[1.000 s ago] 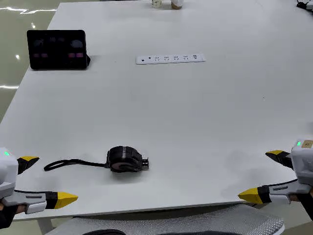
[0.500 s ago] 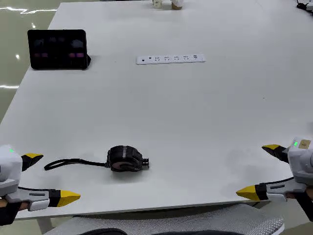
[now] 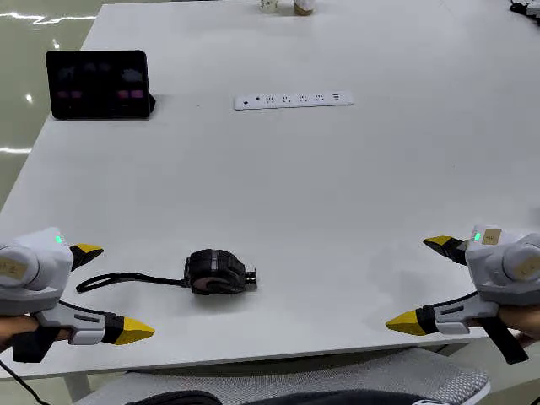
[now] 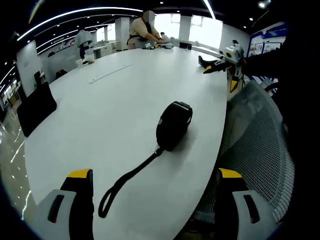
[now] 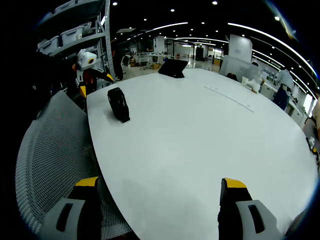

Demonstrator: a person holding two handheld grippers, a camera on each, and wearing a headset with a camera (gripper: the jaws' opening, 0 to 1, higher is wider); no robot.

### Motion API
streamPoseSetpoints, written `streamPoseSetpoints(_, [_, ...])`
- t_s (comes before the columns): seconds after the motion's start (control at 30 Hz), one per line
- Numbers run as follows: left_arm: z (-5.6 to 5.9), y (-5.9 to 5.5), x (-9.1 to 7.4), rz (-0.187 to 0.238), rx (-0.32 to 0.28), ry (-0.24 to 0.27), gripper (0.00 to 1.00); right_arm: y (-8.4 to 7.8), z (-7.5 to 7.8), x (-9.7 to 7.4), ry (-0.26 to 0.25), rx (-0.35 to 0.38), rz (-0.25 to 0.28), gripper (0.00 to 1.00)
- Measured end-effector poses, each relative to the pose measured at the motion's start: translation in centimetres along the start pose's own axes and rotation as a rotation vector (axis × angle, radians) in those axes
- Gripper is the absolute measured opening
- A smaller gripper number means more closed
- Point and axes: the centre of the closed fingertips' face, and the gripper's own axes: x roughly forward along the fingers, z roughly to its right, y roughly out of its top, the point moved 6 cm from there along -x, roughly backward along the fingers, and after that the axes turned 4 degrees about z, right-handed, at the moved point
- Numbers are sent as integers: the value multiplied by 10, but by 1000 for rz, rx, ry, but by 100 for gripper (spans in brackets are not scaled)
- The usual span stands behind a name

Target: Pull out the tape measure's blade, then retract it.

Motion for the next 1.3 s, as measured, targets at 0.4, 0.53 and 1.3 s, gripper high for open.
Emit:
streamPoseSetpoints(0.4, [11,19,28,-74,158,-118,99,13,-7,35,114,-88,-21,99])
streamPoseSetpoints(0.53, [14,27,38,-78,194,-142,99,18,-9,49,145,-103,-29,99])
streamPoseSetpoints(1.3, [32,48,88,-122,325,-236,92,65,-47,126,298,-175,-11,87])
